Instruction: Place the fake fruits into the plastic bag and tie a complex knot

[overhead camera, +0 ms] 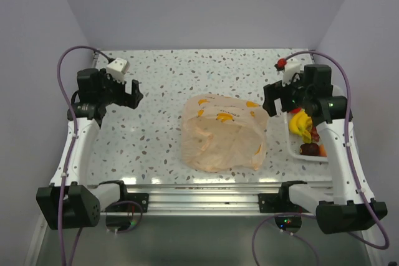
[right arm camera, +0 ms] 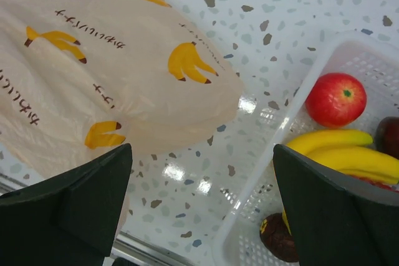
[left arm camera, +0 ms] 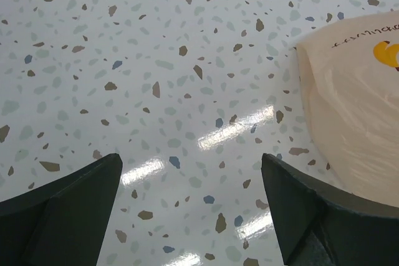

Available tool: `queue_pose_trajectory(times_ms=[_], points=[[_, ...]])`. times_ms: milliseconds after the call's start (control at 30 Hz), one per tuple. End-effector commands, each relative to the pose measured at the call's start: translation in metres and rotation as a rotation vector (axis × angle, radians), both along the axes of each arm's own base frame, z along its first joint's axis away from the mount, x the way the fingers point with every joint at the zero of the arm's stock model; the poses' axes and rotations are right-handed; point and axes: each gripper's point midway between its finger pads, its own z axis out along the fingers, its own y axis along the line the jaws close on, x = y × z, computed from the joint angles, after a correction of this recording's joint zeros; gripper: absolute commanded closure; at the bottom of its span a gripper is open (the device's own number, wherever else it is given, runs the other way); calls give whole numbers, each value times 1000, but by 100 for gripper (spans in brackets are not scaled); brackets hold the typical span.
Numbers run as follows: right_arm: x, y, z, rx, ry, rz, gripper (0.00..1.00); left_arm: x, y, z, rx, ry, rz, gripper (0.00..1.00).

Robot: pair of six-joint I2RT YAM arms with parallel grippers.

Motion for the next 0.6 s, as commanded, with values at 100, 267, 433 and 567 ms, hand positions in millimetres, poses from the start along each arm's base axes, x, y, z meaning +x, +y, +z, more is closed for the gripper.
queue_pose_trajectory(times_ms=[100, 267, 433, 567], points=[[-44, 40, 21, 95, 17, 308, 2, 8, -9, 36, -10, -100, -57, 0], [-67, 43, 9, 89, 93, 393, 1, -1, -35, 38, -1, -101, -232, 0], [-87, 37, -17, 30, 182, 447, 3, -31, -104, 24, -35, -61, -526, 0], [-91, 34, -29, -12, 202, 442, 8, -56, -151, -3, -36, 15, -682, 0]])
